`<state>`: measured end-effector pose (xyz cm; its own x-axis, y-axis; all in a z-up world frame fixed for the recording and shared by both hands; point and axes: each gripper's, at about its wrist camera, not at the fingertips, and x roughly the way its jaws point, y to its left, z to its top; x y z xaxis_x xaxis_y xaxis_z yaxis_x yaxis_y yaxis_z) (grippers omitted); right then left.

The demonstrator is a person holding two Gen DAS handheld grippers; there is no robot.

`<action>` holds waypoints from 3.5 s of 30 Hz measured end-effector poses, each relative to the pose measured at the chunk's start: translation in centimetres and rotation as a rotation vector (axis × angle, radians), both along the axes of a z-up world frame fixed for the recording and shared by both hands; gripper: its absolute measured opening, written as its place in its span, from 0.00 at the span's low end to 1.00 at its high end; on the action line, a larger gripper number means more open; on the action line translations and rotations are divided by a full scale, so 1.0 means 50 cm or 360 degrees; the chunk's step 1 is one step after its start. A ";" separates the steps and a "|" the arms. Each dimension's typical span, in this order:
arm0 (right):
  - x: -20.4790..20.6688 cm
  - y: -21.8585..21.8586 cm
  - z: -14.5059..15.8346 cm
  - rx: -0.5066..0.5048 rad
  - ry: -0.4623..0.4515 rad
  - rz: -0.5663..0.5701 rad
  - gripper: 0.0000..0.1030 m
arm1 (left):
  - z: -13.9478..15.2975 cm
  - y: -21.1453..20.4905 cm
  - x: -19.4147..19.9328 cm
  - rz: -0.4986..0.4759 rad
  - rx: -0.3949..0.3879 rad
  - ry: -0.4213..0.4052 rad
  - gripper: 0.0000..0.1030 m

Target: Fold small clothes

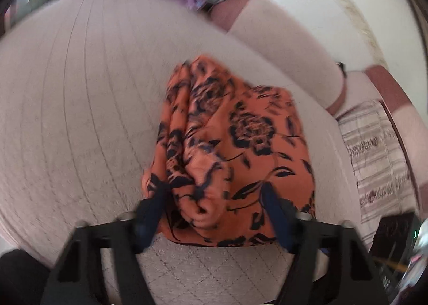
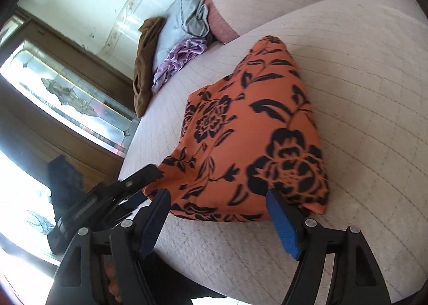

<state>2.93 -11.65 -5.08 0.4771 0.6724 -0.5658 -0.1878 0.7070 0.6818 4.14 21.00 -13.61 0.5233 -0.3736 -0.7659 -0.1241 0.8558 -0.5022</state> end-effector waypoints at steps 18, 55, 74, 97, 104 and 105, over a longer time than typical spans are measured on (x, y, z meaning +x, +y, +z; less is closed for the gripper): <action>0.018 -0.035 -0.013 0.0104 0.0050 0.0000 0.76 | -0.062 0.044 -0.047 0.0100 0.0063 0.0013 0.15; 0.146 0.017 -0.069 0.0322 0.0287 0.0190 0.86 | -0.004 -0.020 0.205 -0.0190 0.0281 0.0023 0.33; 0.145 0.025 -0.059 0.0285 0.0296 0.0202 0.86 | 0.008 0.000 0.204 -0.0200 0.0299 -0.0005 0.09; 0.369 0.040 -0.017 0.0232 0.0520 0.0136 0.87 | 0.057 -0.016 0.135 -0.0134 0.0420 -0.0099 0.18; 0.364 0.047 -0.021 0.0216 0.0494 0.0141 0.87 | -0.029 -0.042 0.060 -0.0155 0.0466 0.0029 0.21; 0.363 0.045 -0.019 0.0217 0.0499 0.0140 0.87 | -0.030 -0.036 0.055 -0.0135 0.0471 -0.0014 0.19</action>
